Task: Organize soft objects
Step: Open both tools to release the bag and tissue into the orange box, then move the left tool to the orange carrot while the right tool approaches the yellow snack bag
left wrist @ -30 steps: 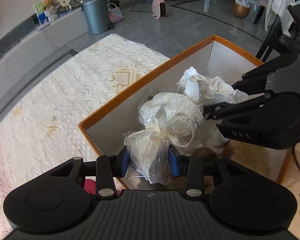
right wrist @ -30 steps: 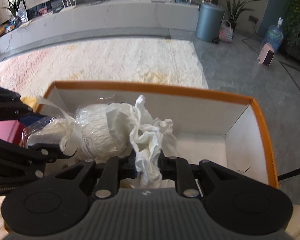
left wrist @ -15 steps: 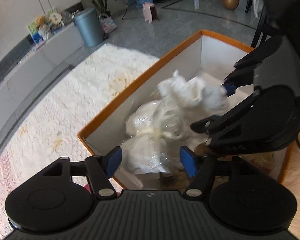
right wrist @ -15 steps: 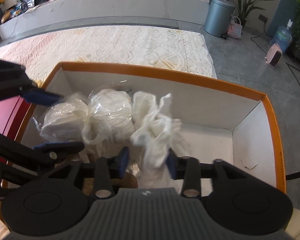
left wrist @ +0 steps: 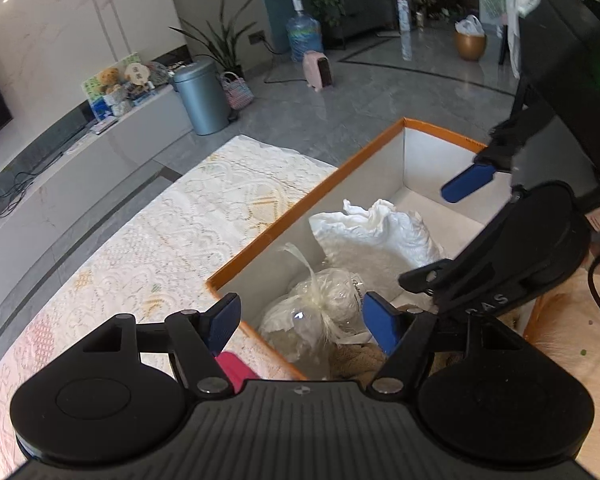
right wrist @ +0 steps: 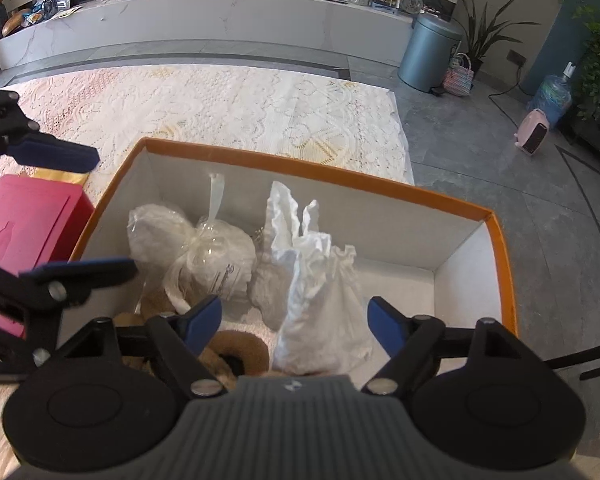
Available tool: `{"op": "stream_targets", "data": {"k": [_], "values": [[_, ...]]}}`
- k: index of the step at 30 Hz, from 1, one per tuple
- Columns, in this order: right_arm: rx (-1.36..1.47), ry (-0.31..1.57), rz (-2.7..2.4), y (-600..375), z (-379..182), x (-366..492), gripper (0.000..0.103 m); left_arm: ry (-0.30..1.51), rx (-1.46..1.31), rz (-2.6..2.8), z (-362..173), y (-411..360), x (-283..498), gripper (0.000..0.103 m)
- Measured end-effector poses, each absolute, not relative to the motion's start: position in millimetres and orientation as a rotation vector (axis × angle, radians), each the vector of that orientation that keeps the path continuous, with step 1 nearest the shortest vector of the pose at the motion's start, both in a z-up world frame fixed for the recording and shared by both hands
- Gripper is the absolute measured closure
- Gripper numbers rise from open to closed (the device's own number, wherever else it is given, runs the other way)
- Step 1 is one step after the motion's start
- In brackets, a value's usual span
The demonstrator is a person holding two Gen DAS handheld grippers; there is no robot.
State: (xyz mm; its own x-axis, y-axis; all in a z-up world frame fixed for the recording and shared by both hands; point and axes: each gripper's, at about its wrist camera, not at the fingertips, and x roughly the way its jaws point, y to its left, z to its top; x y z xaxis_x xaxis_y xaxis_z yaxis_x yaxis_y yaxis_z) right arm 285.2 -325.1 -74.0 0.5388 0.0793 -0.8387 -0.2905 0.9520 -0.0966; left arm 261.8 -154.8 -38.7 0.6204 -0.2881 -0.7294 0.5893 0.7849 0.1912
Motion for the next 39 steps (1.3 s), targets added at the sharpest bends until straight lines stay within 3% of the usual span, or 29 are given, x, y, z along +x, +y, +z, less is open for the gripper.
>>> {"op": "stream_targets", "data": {"k": [5,13,26,31,39], "values": [[-0.273,0.946,0.177,-316.4,-63.0,264.2,0.014,0.728,0.374,-0.477,-31.0,-138.2,248.3,0.022],[-0.273,0.877,0.164,-289.7,-44.1,227.5,0.014,0.710,0.330,-0.394,-19.5,-118.9,218.0,0.028],[-0.184,0.612,0.234,-209.4,-24.4,138.8,0.015,0.683,-0.008,-0.103,-18.0,15.3,136.8,0.028],[-0.161,0.588,0.331,-156.9,-36.7,115.1,0.023,0.718,-0.079,0.003,-30.7,63.2,111.2,0.034],[-0.155,0.657,0.402,-95.7,-70.6,99.8,0.023,0.804,-0.151,0.083,-62.4,107.6,88.5,0.048]]}}
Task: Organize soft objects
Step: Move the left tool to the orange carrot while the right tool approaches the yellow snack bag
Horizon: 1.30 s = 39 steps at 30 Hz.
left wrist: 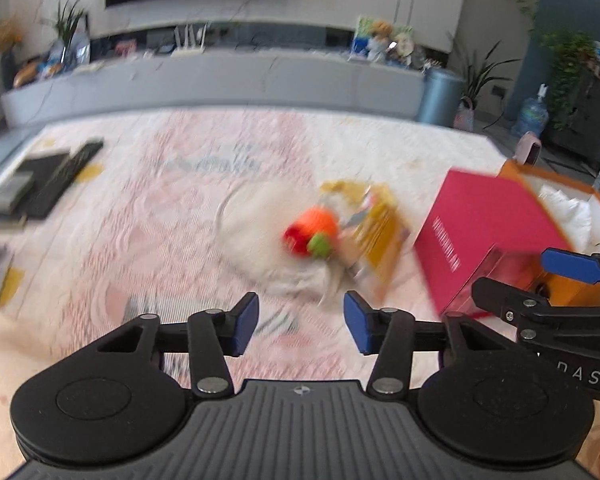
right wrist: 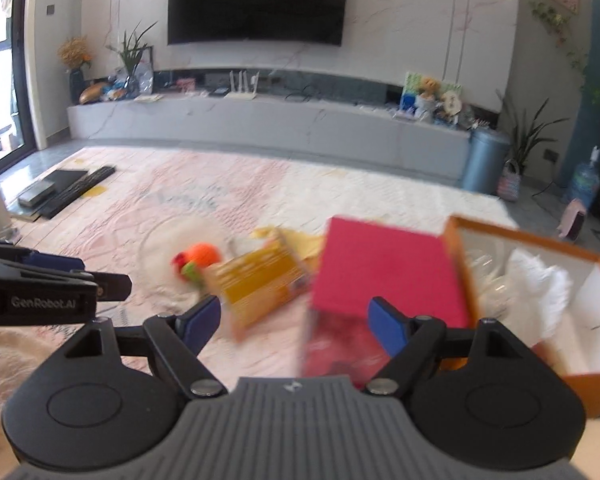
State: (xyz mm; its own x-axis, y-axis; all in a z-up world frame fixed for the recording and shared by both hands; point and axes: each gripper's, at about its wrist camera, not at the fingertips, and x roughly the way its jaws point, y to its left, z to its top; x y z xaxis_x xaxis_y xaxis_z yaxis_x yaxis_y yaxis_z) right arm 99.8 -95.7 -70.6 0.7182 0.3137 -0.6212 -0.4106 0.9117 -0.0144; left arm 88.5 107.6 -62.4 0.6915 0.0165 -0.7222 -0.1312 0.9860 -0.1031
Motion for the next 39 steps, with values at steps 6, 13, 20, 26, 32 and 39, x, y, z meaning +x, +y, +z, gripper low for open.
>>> {"op": "stream_targets", "data": {"k": [6,13,20,26,32,39], "values": [[-0.180,0.741,0.462,-71.6,-95.3,99.9,0.044,0.860,-0.205,0.090,-85.6,121.2,75.3,0.051],[-0.231,0.736,0.493,-49.7,-102.4,109.3,0.044,0.849,-0.269,0.061,-84.8,131.2,83.3,0.056],[-0.349,0.710,0.489,-22.9,-108.7,140.6,0.045,0.857,-0.168,0.013,-76.8,133.7,116.8,0.057],[-0.417,0.758,0.527,-9.4,-123.1,178.8,0.044,0.869,-0.075,-0.085,-82.3,133.7,156.1,0.057],[-0.473,0.764,0.545,-2.8,-136.7,194.4,0.040,0.861,-0.071,-0.147,-92.7,130.9,183.2,0.051],[-0.509,0.765,0.555,2.7,-149.9,203.5,0.037,0.854,0.015,-0.202,-108.4,118.5,203.1,0.037]]}}
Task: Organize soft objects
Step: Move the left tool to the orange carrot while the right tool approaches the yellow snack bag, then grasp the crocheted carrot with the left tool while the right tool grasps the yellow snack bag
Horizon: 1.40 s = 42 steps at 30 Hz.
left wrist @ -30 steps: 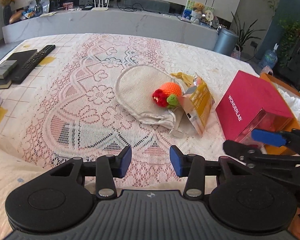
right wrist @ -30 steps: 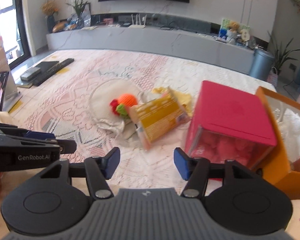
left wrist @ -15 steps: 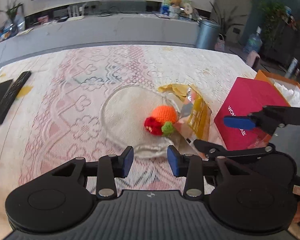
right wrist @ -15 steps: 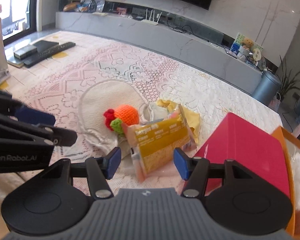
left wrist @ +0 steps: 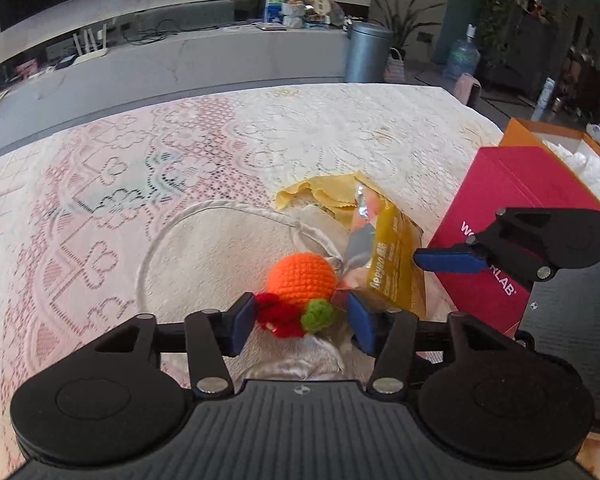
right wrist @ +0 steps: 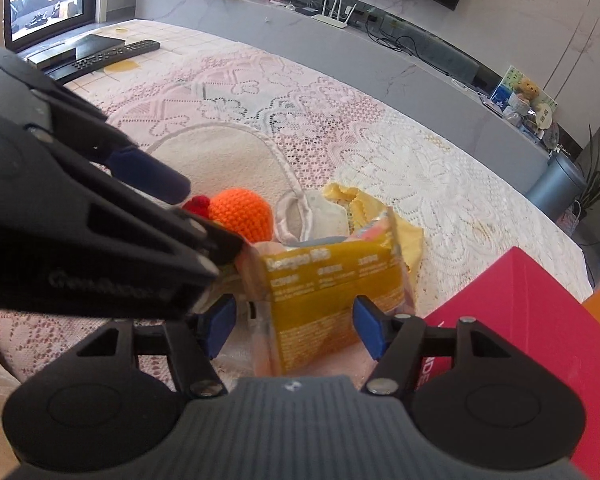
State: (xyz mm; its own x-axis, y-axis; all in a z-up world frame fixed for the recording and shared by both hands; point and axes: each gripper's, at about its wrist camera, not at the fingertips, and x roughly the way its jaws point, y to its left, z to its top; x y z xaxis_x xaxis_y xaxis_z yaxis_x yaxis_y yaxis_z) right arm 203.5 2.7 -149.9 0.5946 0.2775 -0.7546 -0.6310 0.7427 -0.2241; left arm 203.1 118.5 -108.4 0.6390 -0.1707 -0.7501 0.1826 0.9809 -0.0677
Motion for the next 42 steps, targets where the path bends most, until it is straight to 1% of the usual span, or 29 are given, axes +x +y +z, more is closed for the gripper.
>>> {"op": "stream_targets", "data": {"k": [4,6,8,9,11,19,25,29,35,40,42], "values": [[-0.508,0.770,0.555,3.9,-154.2,207.6,0.037,0.836,0.028,-0.201,-113.4,115.2,206.4,0.035],[-0.511,0.766,0.551,4.9,-155.5,207.8,0.037,0.825,0.034,-0.198,-113.9,114.1,206.3,0.036],[-0.511,0.764,0.548,5.6,-155.5,207.3,0.037,0.816,0.038,-0.194,-113.0,114.1,205.6,0.046],[-0.511,0.763,0.548,5.6,-155.3,207.0,0.037,0.815,0.049,-0.180,-112.6,113.3,206.3,0.056],[-0.512,0.759,0.546,5.8,-154.3,206.2,0.038,0.811,0.037,-0.177,-110.6,116.3,204.2,0.057],[-0.528,0.725,0.514,6.6,-150.4,204.9,0.040,0.795,-0.008,-0.070,-93.8,130.2,180.7,0.059],[-0.486,0.689,0.460,9.8,-148.2,214.1,0.039,0.826,-0.071,0.000,-95.3,143.2,176.0,0.059],[-0.453,0.664,0.442,10.5,-141.9,214.3,0.037,0.831,-0.087,0.006,-97.1,145.5,177.9,0.059],[-0.444,0.713,0.409,16.6,-154.4,224.5,0.036,0.839,-0.089,0.003,-99.6,145.2,177.3,0.059],[-0.392,0.749,0.403,13.3,-160.7,230.7,0.040,0.842,-0.093,-0.002,-100.3,145.4,176.7,0.059],[-0.386,0.750,0.407,11.0,-160.5,230.8,0.049,0.842,-0.090,-0.003,-100.2,144.8,176.7,0.059]]}}
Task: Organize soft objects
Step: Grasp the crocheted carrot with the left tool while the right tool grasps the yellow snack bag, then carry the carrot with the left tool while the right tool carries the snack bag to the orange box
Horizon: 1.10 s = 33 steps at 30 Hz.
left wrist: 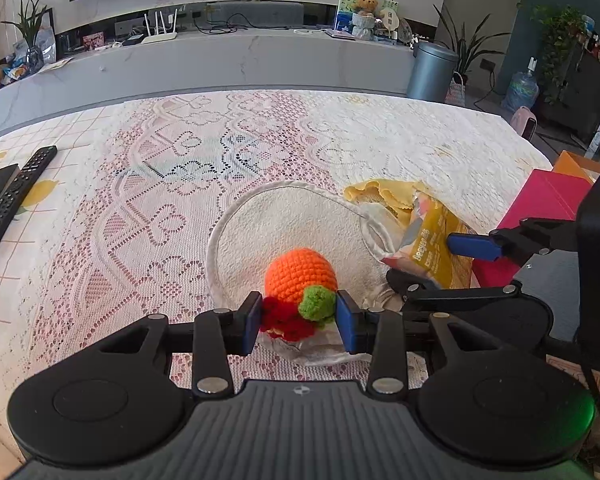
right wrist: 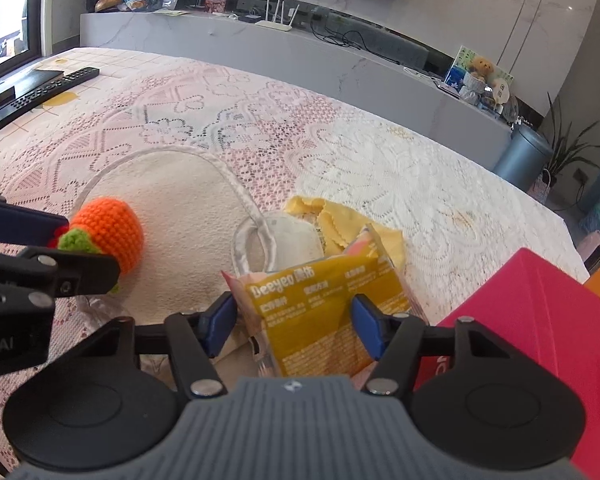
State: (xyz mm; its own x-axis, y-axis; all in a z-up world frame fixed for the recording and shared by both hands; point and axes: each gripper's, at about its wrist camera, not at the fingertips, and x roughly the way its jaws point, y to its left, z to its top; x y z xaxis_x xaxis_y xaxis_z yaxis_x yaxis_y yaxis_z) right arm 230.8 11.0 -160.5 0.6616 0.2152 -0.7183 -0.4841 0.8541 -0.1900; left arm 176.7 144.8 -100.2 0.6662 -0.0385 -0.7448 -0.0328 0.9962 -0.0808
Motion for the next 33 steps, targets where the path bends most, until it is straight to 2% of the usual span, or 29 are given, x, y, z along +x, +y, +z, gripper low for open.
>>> {"op": "stream_targets", "data": {"k": [6,9,18,33], "values": [[-0.431,0.712,0.412,14.8,-153.2,221.9,0.080,0.837,-0.077,-0.003,-99.6,143.0,174.9,0.059],[-0.452,0.680,0.406,15.3,-146.8,215.2,0.085,0.828,-0.072,-0.007,-98.2,142.3,173.8,0.059],[-0.462,0.568,0.414,6.6,-113.1,187.4,0.092,0.790,-0.062,-0.028,-85.8,134.3,161.7,0.059],[-0.326,0.604,0.589,-33.8,-56.6,135.6,0.092,0.819,-0.151,-0.010,-53.0,122.2,111.2,0.059]]}}
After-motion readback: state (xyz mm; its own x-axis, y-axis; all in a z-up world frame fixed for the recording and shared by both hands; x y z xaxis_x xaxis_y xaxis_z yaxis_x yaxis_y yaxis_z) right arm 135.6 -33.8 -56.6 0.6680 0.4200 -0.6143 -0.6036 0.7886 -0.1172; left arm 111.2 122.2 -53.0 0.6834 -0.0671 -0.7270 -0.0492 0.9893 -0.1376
